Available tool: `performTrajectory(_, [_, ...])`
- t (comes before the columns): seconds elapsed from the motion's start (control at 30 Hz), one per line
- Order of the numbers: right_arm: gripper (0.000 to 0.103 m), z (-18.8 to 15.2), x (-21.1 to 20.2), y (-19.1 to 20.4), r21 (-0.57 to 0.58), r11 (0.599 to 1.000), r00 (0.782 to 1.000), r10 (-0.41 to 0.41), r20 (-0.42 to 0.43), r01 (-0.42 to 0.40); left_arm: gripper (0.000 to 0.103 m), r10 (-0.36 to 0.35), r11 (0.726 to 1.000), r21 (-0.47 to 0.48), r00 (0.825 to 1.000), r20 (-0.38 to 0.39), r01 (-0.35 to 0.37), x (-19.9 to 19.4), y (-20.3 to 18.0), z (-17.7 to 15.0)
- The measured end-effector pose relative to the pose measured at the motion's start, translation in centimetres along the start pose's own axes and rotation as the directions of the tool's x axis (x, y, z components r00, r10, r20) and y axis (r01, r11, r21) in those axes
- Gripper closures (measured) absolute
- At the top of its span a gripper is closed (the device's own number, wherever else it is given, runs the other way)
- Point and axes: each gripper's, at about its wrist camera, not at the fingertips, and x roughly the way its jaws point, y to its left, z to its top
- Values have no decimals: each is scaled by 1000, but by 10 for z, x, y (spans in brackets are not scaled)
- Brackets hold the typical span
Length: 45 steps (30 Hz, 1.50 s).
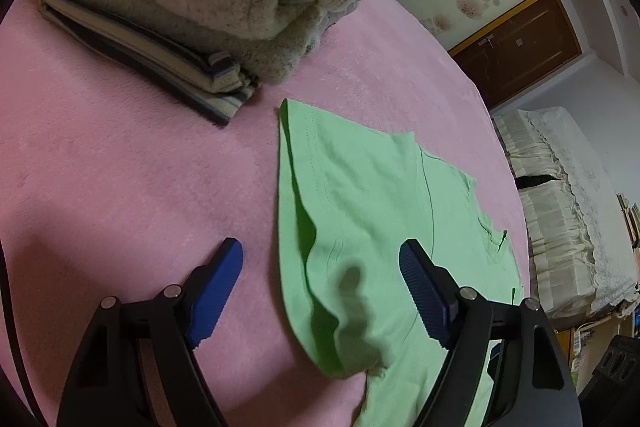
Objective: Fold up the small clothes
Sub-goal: 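Grasp the other sleeve with the left tool and fold it over the body, then open the left tool and move it to the shirt's other side edge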
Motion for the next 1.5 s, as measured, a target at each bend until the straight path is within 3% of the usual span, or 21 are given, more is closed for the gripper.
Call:
performTrajectory(0.07, [64, 0, 2, -3, 9, 1000, 1000, 4, -3, -4, 54, 5, 1000, 5, 1000, -3, -5, 4, -4, 2])
performTrajectory(0.1, [64, 0, 2, -4, 14, 1000, 1000, 7, -4, -7, 76, 10, 1000, 9, 1000, -18, -10, 9, -5, 3])
performTrajectory(0.13, [64, -1, 2, -5, 18, 1000, 1000, 10, -4, -10, 93, 20, 1000, 6, 999, -31, -20, 14, -6, 3])
performTrajectory(0.23, [64, -2, 0, -9, 24, 1000, 1000, 16, -2, -16, 97, 25, 1000, 0, 999, -30, -25, 16, -10, 6])
performTrajectory(0.4, [64, -5, -7, -22, 51, 998, 1000, 27, 5, -27, 99, 71, 994, 77, 996, 55, -75, -2, -47, 3])
performTrajectory(0.53, [64, -8, -17, -38, 80, 996, 1000, 25, 17, -26, 99, 40, 982, 182, 995, 91, -56, -8, -98, -2])
performTrajectory(0.63, [64, -9, -25, -51, 106, 994, 999, 15, 28, -18, 98, 28, 962, 269, 997, 76, -47, 3, -135, -10])
performTrajectory(0.67, [64, -9, -27, -56, 115, 993, 999, 12, 31, -15, 97, 23, 954, 297, 999, 44, -35, 13, -149, -17])
performTrajectory(0.73, [64, -10, -31, -66, 137, 991, 999, 2, 35, -7, 73, 26, 951, 309, 1000, -9, -22, 29, -162, -26])
performTrajectory(0.8, [64, -10, -35, -76, 154, 988, 999, -6, 39, 0, 65, 21, 954, 299, 999, -34, -10, 40, -169, -33])
performTrajectory(0.87, [64, -9, -38, -85, 163, 987, 999, -16, 41, 9, 65, 20, 958, 286, 999, -35, -9, 43, -173, -36])
performTrajectory(1.1, [64, 4, -30, -92, 142, 990, 1000, 11, 22, -14, 64, 55, 971, 230, 997, 61, -68, 5, -138, -44])
performTrajectory(1.23, [64, 28, -14, -80, 84, 995, 999, 50, 10, -51, 64, 112, 970, 213, 993, 37, -117, -2, -108, -47])
performTrajectory(1.37, [64, 68, 11, -52, -54, 995, 996, 83, -11, -83, 64, 112, 977, 185, 994, 1, -110, -6, -75, -49])
performTrajectory(1.5, [64, 104, 44, -23, -182, 976, 992, 109, -61, -119, 64, 72, 984, 167, 997, -17, -68, -1, -67, -53])
